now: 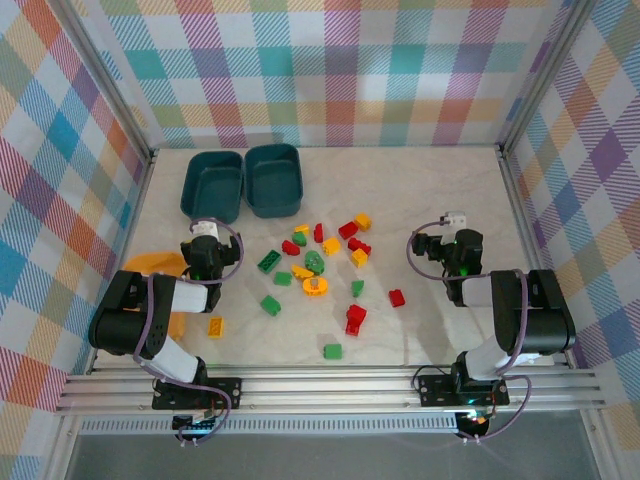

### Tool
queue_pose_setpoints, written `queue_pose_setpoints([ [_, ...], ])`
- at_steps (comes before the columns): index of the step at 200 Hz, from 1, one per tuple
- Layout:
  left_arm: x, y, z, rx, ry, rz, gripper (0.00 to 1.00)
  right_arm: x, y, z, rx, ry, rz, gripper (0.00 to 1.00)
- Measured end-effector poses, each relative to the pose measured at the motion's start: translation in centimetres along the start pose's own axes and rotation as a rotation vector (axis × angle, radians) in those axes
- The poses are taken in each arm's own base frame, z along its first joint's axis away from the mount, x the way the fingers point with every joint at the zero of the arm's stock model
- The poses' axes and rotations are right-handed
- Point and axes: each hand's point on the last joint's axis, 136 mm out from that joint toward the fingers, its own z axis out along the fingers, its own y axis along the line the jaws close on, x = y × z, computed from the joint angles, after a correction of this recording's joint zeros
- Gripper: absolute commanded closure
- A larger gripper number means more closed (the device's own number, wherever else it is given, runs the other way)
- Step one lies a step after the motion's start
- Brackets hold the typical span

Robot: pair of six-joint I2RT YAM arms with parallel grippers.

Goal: Sort the legos into containers by color

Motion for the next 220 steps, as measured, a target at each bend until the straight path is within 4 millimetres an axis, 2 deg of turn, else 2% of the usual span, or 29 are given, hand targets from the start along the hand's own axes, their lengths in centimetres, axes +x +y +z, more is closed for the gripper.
queue_pose_setpoints([
  [96,0.1,0.0,0.0,0.0,0.005,-0.001,0.0,0.0,-0.2,0.1,-0.001,0.011,0.006,0.0],
  [116,-0.7,0.1,-1.0,0.001,0.028,0.006,0.0,-0.5,-0.1,-0.1,0.028,0.065,-0.001,0.0],
  [123,-1.8,0.2,-1.7,0.005,0.02,0.004,0.0,-1.7,0.2,-0.2,0.038,0.08,-0.008,0.0],
  [135,-5.3,0.3,-3.4,0.013,-0.036,-0.018,0.0,-5.4,1.2,-0.5,0.043,0.066,-0.027,0.0],
  [150,-11.3,0.6,-6.4,0.023,-0.145,-0.064,0.0,-11.7,3.1,-1.6,0.042,0.016,-0.016,0.0],
  [163,-17.4,1.2,-10.1,0.032,-0.266,-0.133,0.0,-17.5,5.0,-3.5,0.007,-0.047,0.038,0.0],
  [170,-19.7,1.7,-11.8,0.027,-0.31,-0.177,0.0,-19.8,5.7,-4.7,-0.015,-0.08,0.08,0.0],
  [178,-22.2,2.6,-13.9,0.013,-0.351,-0.255,0.0,-21.4,5.9,-5.8,-0.029,-0.103,0.15,0.0],
  [185,-23.3,3.5,-15.2,-0.008,-0.36,-0.323,0.0,-21.9,5.8,-6.6,-0.041,-0.109,0.218,0.0],
  [190,-23.7,4.1,-15.8,-0.029,-0.353,-0.374,0.0,-21.7,5.7,-6.9,-0.049,-0.104,0.257,0.05],
  [202,-24.0,5.5,-17.0,-0.084,-0.343,-0.47,0.0,-19.9,5.9,-6.7,-0.079,-0.049,0.338,0.16],
  [211,-23.0,6.2,-16.9,-0.122,-0.311,-0.51,0.0,-17.9,6.0,-6.0,-0.089,0.024,0.397,0.22],
  [220,-20.7,6.6,-16.0,-0.165,-0.239,-0.519,0.04,-15.2,6.6,-4.9,-0.106,0.129,0.436,0.26],
])
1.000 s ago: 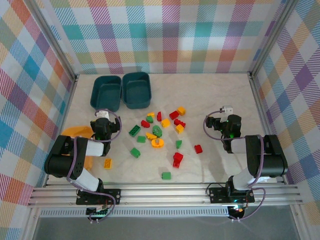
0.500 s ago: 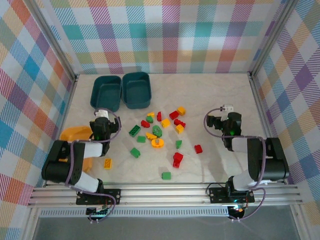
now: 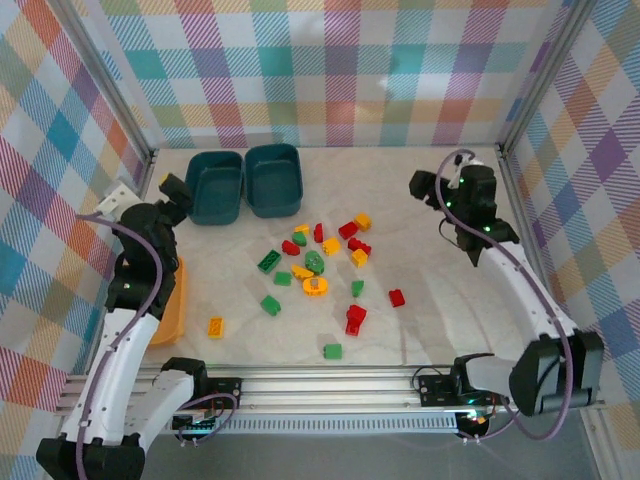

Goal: Sort the legos into containers by color

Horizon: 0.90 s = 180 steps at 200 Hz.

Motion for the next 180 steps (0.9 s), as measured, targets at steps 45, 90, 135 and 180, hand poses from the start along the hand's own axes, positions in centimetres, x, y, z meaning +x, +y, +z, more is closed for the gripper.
queue_pose_setpoints([
  [45,12.5,7.7,4.5,-0.349,0.42,0.15,0.25,8.3,-0.6,2.1,0.01,0.32,0.093,0.25],
  [90,17.7,11.7,4.7,-0.5,0.615,0.188,0.22,10.6,0.7,1.3,-0.017,0.413,0.085,0.24],
  [135,21.5,13.5,5.1,-0.546,0.726,0.201,0.37,11.7,1.7,0.8,-0.036,0.448,0.068,0.24],
  [180,23.8,14.1,5.5,-0.555,0.798,0.232,0.66,11.7,3.0,0.6,-0.06,0.452,0.051,0.27],
])
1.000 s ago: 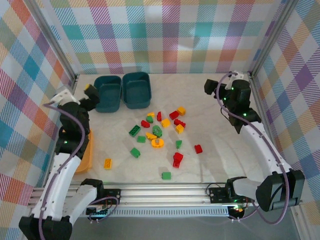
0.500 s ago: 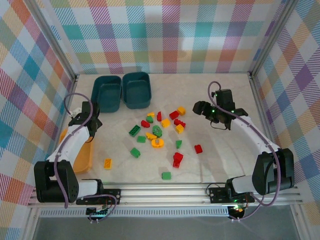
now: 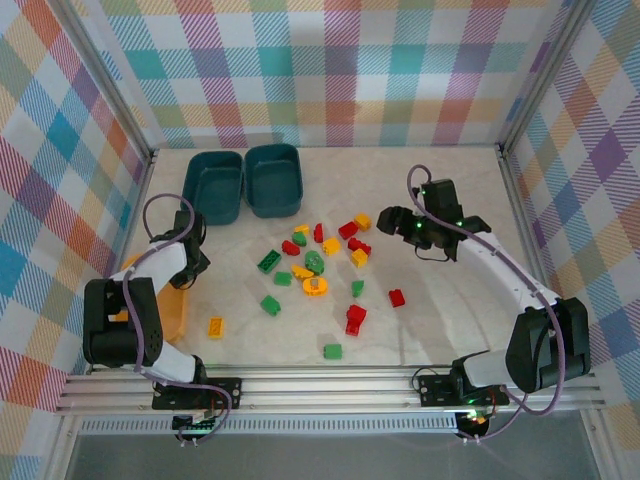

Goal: Sort the legos into containers by color

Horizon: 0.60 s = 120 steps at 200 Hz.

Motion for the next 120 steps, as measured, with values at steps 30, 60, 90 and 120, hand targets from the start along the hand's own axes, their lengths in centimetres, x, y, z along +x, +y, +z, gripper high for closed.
queue_pose_setpoints([
  [30,-0.2,0.0,0.1,-0.004,-0.004,0.021,0.85,0.5,1.3,0.3,-0.019,0.015,-0.025,0.28],
  [60,-0.4,-0.1,0.2,-0.017,-0.006,0.039,0.93,1.2,2.3,0.6,-0.032,0.033,-0.047,0.28],
  [90,-1.1,0.1,-0.1,-0.035,-0.018,0.049,1.0,1.5,2.6,0.7,-0.037,0.04,-0.052,0.28],
  [120,-2.7,-0.7,-1.6,-0.019,-0.04,0.043,1.0,1.6,3.3,0.5,-0.046,0.045,-0.061,0.29],
])
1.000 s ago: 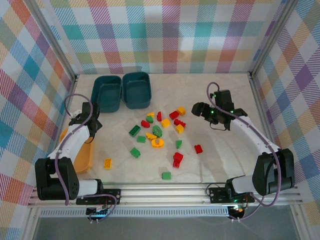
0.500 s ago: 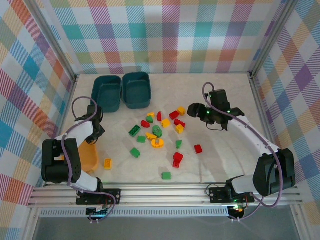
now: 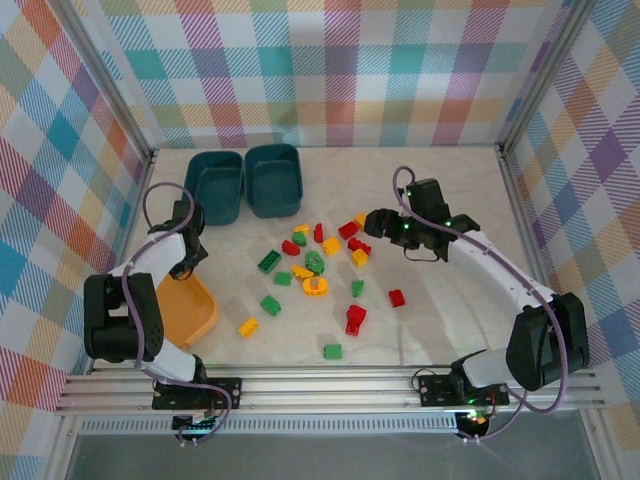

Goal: Sort the legos into containers by color

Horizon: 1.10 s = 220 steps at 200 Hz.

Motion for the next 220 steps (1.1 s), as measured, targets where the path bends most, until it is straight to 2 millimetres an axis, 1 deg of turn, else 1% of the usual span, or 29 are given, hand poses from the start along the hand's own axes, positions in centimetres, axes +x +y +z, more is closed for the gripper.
queue_pose_setpoints([
  [13,-1.1,-0.7,-1.3,0.023,-0.021,-0.001,1.0,0.0,1.0,-0.1,-0.018,0.0,-0.019,0.28],
  [21,-1.9,-1.0,-2.4,0.045,-0.037,-0.003,1.0,0.2,2.1,-0.1,-0.036,0.004,-0.045,0.28],
  [33,-3.0,-1.8,-4.7,0.096,-0.068,0.003,1.0,1.0,4.2,0.0,-0.07,0.024,-0.107,0.28],
  [40,-3.9,-2.4,-6.6,0.138,-0.092,0.003,1.0,1.7,5.8,0.1,-0.094,0.041,-0.154,0.28],
  [52,-5.2,-3.2,-9.6,0.209,-0.136,-0.002,1.0,3.2,8.8,0.5,-0.136,0.071,-0.249,0.27],
  [64,-6.1,-3.9,-12.4,0.279,-0.169,-0.009,1.0,5.3,11.8,0.9,-0.182,0.109,-0.347,0.28],
  [77,-6.6,-4.6,-14.6,0.338,-0.193,-0.011,1.0,7.6,14.5,1.2,-0.218,0.142,-0.441,0.28],
  [85,-6.5,-5.1,-15.3,0.363,-0.194,-0.006,1.0,9.0,16.1,1.4,-0.236,0.162,-0.499,0.28],
  [99,-5.5,-6.1,-15.6,0.387,-0.171,0.009,1.0,11.1,18.5,1.9,-0.257,0.187,-0.582,0.28],
  [117,-3.6,-7.9,-15.2,0.4,-0.121,0.036,1.0,13.4,21.0,2.5,-0.278,0.206,-0.668,0.28],
  [131,-2.0,-9.3,-14.8,0.404,-0.089,0.052,1.0,14.6,22.3,3.1,-0.281,0.215,-0.714,0.29],
  [146,-0.6,-10.5,-14.6,0.407,-0.063,0.068,1.0,15.4,23.3,3.7,-0.277,0.217,-0.742,0.29],
  [160,0.5,-11.5,-14.7,0.416,-0.05,0.075,1.0,15.6,23.9,4.3,-0.265,0.21,-0.757,0.3],
  [183,1.3,-12.3,-14.9,0.42,-0.046,0.067,1.0,15.5,24.4,5.5,-0.234,0.2,-0.767,0.33],
  [199,1.5,-12.7,-14.9,0.426,-0.044,0.052,1.0,15.4,24.3,6.3,-0.206,0.197,-0.764,0.4],
  [220,1.4,-12.9,-14.9,0.432,-0.043,0.026,1.0,15.4,23.6,7.8,-0.147,0.196,-0.755,0.54],
])
